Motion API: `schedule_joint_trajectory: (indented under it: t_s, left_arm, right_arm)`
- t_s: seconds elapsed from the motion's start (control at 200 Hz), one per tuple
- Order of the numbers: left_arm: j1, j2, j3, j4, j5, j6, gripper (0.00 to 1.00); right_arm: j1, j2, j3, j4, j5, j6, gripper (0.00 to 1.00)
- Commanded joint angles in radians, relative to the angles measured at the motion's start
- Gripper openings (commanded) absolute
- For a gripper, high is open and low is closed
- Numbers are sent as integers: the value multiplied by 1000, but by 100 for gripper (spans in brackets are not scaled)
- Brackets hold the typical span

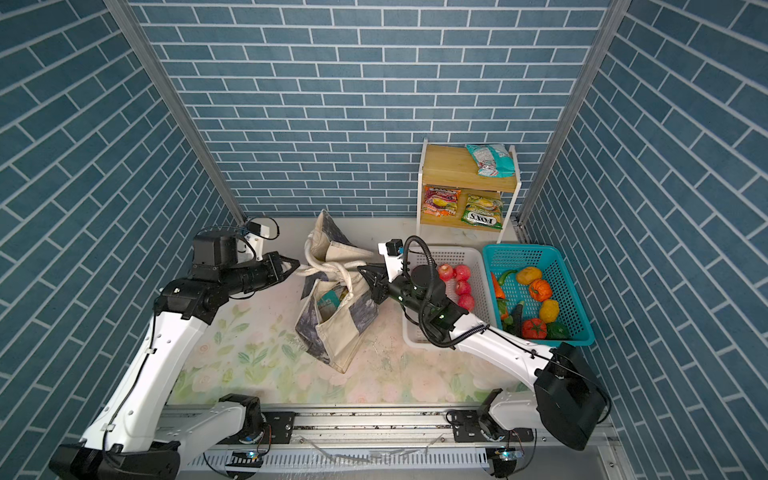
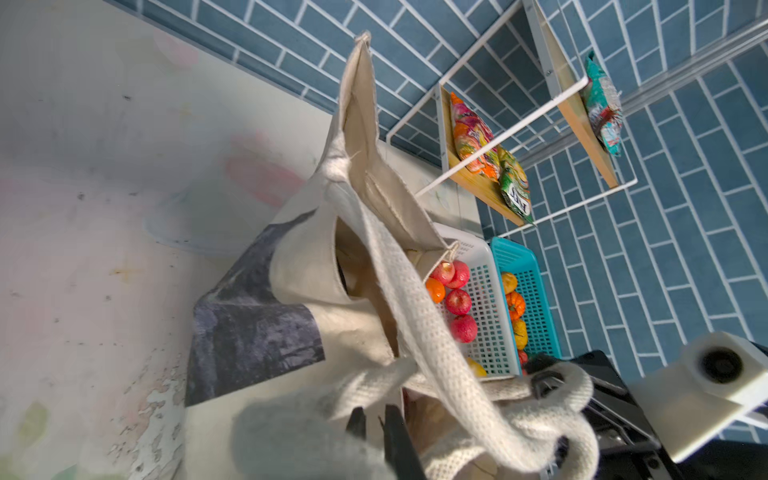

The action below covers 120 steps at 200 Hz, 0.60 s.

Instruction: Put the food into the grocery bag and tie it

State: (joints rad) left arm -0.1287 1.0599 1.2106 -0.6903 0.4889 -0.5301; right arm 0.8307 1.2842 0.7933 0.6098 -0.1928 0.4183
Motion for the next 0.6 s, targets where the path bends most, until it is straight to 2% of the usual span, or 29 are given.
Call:
schedule_joint_trajectory:
  t_s: [0.0, 0.235, 0.41, 0.595]
  left_arm:
    - [60, -26, 0, -96, -227, 50, 0]
    - [153, -20, -36, -100, -418, 62, 0]
    - [253, -31, -118, -39, -426, 29, 0]
    - [362, -47, -167, -5, -379, 6, 0]
  right_arm:
    - [-50, -89, -37, 144, 190, 38, 0]
    - [-172, -216, -248, 304, 411, 148, 0]
    - [-269, -327, -362, 283, 535, 180, 0]
    - [-306, -398, -387, 182, 601, 158, 0]
